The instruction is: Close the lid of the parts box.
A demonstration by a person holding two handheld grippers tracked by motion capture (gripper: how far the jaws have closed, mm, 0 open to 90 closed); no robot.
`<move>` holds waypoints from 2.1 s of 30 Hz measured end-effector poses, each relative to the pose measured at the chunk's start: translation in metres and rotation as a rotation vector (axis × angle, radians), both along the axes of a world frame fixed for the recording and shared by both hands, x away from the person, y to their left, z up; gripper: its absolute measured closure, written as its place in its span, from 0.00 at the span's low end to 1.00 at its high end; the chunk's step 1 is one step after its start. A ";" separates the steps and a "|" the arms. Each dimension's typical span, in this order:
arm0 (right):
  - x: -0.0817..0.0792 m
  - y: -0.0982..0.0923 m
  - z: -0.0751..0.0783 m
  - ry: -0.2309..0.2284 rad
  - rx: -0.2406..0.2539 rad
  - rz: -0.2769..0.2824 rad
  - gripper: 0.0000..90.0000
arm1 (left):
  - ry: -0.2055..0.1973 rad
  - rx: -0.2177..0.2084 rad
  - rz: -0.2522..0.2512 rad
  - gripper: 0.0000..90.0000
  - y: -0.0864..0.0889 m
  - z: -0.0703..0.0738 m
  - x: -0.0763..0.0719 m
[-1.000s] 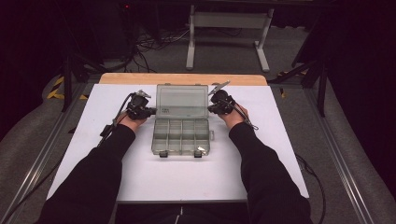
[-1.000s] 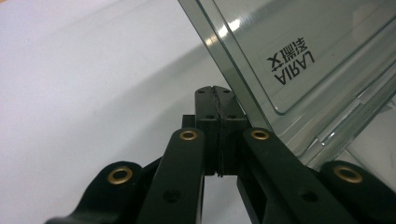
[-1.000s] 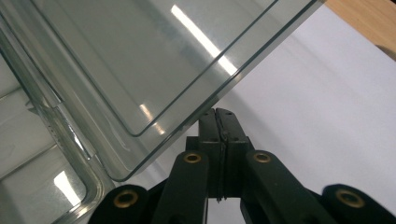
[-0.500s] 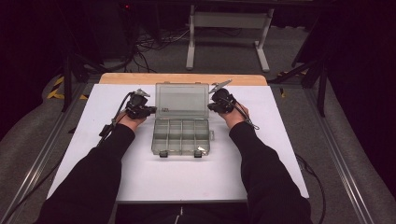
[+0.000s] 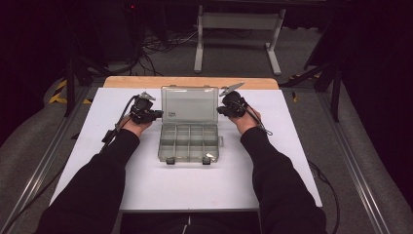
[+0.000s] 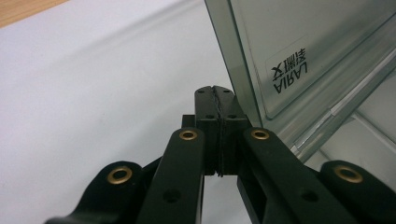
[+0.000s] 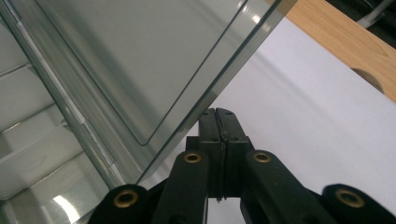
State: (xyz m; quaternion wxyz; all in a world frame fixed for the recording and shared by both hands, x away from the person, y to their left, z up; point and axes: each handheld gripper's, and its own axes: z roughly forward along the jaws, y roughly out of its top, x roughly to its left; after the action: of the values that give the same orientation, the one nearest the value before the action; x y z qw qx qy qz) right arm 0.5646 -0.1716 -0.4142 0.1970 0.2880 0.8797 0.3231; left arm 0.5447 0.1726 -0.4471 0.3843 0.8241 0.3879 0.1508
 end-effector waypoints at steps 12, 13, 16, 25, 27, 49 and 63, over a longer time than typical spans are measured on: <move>-0.006 -0.003 0.008 -0.014 0.013 0.025 1.00 | -0.016 -0.011 -0.012 0.99 0.001 0.005 -0.004; -0.007 -0.003 0.009 -0.014 0.013 0.026 1.00 | -0.013 -0.010 -0.013 0.99 0.001 0.006 -0.004; -0.008 -0.003 0.010 -0.012 0.017 0.029 1.00 | -0.012 -0.010 -0.019 0.99 0.002 0.007 -0.005; -0.014 -0.004 0.014 -0.015 0.028 0.041 1.00 | -0.023 -0.001 -0.033 0.99 0.003 0.009 -0.009; -0.015 -0.005 0.014 -0.015 0.030 0.046 1.00 | -0.020 -0.003 -0.038 0.99 0.003 0.010 -0.010; -0.031 -0.008 0.022 -0.029 0.049 0.093 1.00 | -0.027 0.016 -0.084 0.98 0.005 0.017 -0.019; -0.042 -0.009 0.023 -0.036 0.048 0.119 1.00 | -0.039 0.019 -0.117 0.97 0.008 0.023 -0.026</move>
State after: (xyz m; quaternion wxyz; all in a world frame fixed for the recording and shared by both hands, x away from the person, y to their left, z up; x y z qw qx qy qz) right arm 0.5226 -0.1805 -0.3916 0.1862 0.2337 0.8837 0.3603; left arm 0.5189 0.1804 -0.4242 0.3920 0.8460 0.3299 0.1477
